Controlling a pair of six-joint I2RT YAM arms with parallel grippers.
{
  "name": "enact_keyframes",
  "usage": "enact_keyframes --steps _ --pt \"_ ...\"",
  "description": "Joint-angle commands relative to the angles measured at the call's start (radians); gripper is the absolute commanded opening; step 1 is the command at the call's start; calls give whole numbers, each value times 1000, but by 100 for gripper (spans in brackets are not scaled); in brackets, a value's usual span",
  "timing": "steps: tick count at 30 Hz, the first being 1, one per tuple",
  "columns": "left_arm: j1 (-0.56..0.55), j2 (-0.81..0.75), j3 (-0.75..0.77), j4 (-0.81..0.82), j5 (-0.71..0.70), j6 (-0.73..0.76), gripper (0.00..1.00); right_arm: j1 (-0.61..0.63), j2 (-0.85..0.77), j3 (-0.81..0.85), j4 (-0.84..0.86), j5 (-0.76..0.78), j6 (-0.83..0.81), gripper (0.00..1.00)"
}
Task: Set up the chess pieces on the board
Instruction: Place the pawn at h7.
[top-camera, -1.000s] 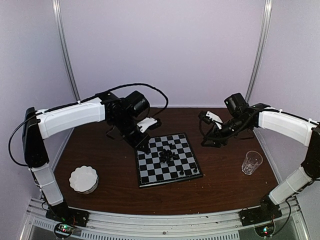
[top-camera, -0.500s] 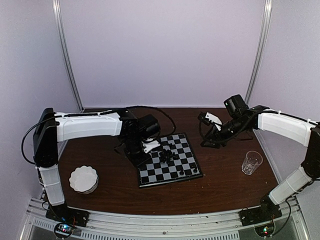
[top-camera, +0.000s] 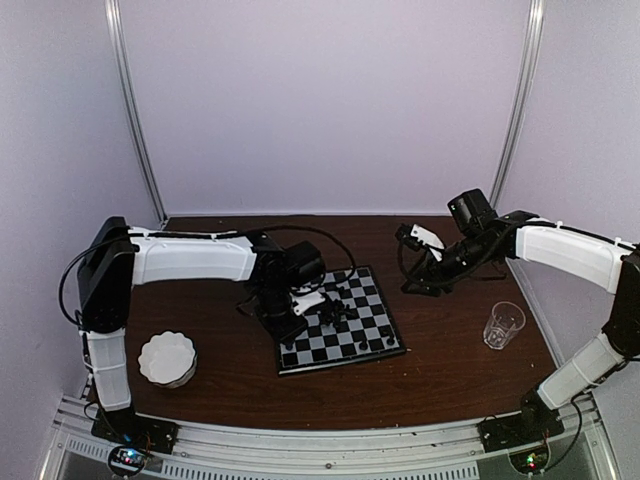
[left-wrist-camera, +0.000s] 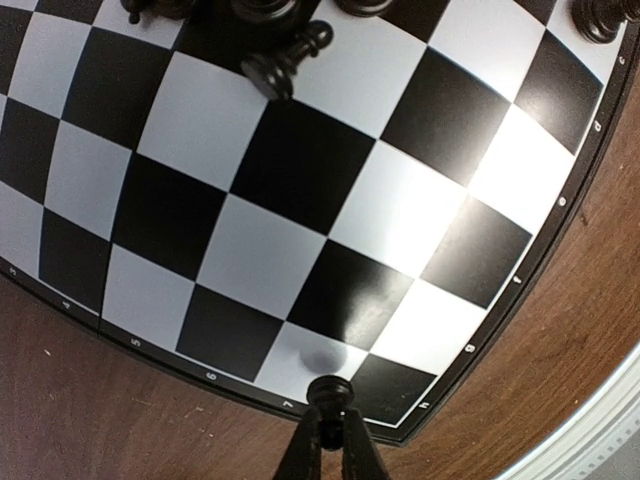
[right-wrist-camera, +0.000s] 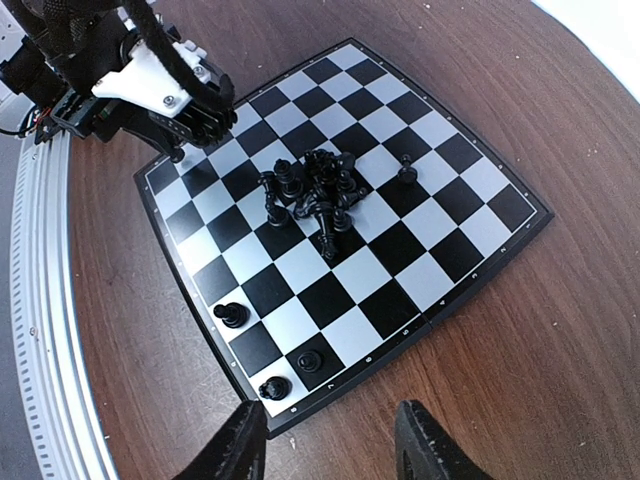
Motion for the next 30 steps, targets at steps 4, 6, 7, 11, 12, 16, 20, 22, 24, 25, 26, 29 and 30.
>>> enact_keyframes --steps 4,6,7,11,12,16,20,22,24,25,26,29,30 --pt "-1 29 -5 28 -17 17 8 -1 6 -5 11 10 -6 46" --pt "0 31 -7 28 -22 17 10 0 8 -4 11 9 -6 46" --pt "0 33 -7 29 -28 19 10 0 9 -4 11 9 -5 46" --pt "1 39 -2 28 -32 17 15 1 11 -2 10 7 -6 46" --pt "0 38 -1 27 -32 17 16 1 11 -2 10 7 -4 46" --pt "-1 26 1 27 -29 16 24 1 7 -1 6 3 -3 46" --pt "0 -14 19 10 -15 13 32 1 4 3 4 0 0 46" --pt "1 -44 45 -10 4 16 35 1 5 12 -4 -2 1 47" --pt "5 -87 68 -11 25 24 38 2 11 35 -16 -8 -1 47" --pt "12 -108 82 -10 40 29 40 6 16 48 -26 -11 -6 46" --pt "26 -125 95 -9 55 33 40 14 25 66 -40 -8 -13 46" --pt "76 -176 119 42 86 38 41 65 69 128 -92 43 -38 46" --pt "97 -192 117 76 95 35 41 87 90 150 -110 60 -50 46"
